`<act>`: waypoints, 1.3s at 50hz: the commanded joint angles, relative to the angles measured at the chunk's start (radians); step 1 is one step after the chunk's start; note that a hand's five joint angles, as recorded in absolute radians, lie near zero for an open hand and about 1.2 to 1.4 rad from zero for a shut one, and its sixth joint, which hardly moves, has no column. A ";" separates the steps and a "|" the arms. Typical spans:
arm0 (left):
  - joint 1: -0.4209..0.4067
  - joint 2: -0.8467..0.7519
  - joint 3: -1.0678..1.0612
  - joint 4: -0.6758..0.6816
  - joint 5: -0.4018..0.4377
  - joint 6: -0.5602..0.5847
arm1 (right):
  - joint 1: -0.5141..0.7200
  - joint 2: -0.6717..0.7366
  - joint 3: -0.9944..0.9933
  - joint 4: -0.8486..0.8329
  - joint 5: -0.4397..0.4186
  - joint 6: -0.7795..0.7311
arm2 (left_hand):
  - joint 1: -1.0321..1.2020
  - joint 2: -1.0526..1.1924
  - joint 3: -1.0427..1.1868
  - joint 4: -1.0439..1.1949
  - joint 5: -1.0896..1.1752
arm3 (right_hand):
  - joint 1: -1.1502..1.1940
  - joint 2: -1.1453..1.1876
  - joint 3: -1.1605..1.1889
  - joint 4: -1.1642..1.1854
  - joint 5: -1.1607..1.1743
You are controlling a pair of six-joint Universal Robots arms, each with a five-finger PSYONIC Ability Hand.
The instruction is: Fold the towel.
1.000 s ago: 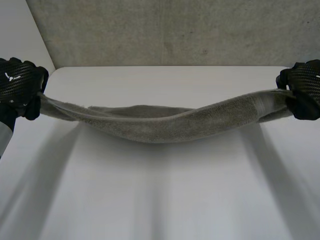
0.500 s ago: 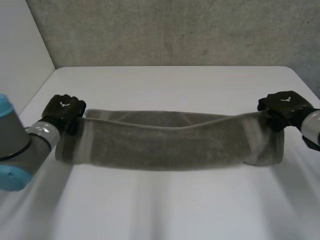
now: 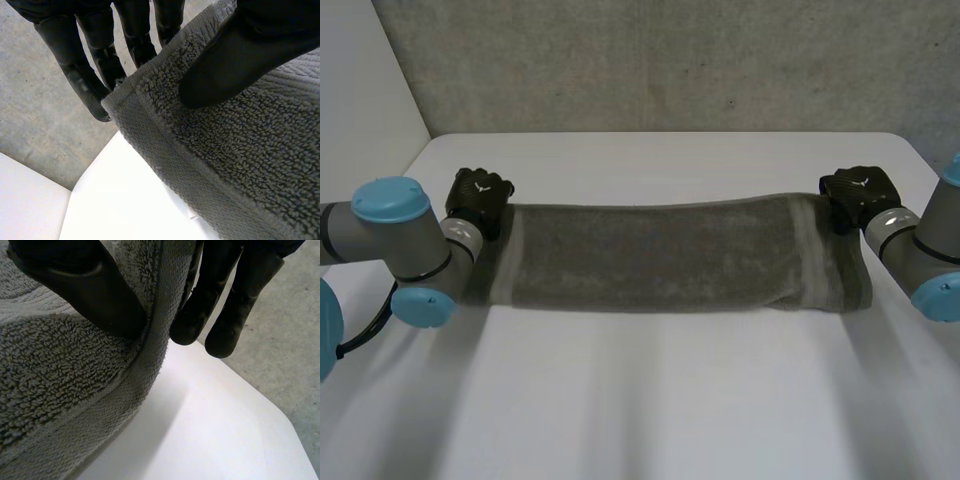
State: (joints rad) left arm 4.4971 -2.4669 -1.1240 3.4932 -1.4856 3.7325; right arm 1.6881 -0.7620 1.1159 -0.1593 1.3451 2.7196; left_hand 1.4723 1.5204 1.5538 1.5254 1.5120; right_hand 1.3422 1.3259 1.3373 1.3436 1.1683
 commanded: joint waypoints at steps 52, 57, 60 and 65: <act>-0.001 0.700 -0.798 0.018 0.107 -0.315 | -0.062 -0.312 0.599 -0.111 -0.004 -0.113 | -1.247 -1.295 -1.329 -1.300 -1.461 | -0.761 -0.745 -0.757 -0.763 -0.762; -0.001 0.697 -0.798 0.032 0.105 -0.315 | -0.061 -0.261 0.575 -0.112 -0.004 -0.112 | -1.247 -1.295 -1.329 -1.300 -1.461 | -0.574 -0.557 -0.569 -0.575 -0.574; -0.001 0.694 -0.800 0.036 0.105 -0.316 | -0.064 -0.247 0.565 -0.112 -0.003 -0.113 | -1.247 -1.295 -1.329 -1.300 -1.461 | -0.509 -0.493 -0.504 -0.510 -0.510; -0.003 0.692 -0.804 0.040 0.105 -0.316 | -0.067 -0.252 0.562 -0.121 0.003 -0.113 | -1.247 -1.295 -1.329 -1.300 -1.461 | 0.053 0.070 0.058 0.052 0.053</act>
State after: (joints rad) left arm 4.4957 -1.7717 -1.9253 3.5278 -1.3803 3.4161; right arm 1.6251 -1.0143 1.6846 -0.2748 1.3427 2.6062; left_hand 0.2849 0.2726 0.2634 0.2749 0.2434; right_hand 1.1383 1.1365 1.1303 1.1373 0.9598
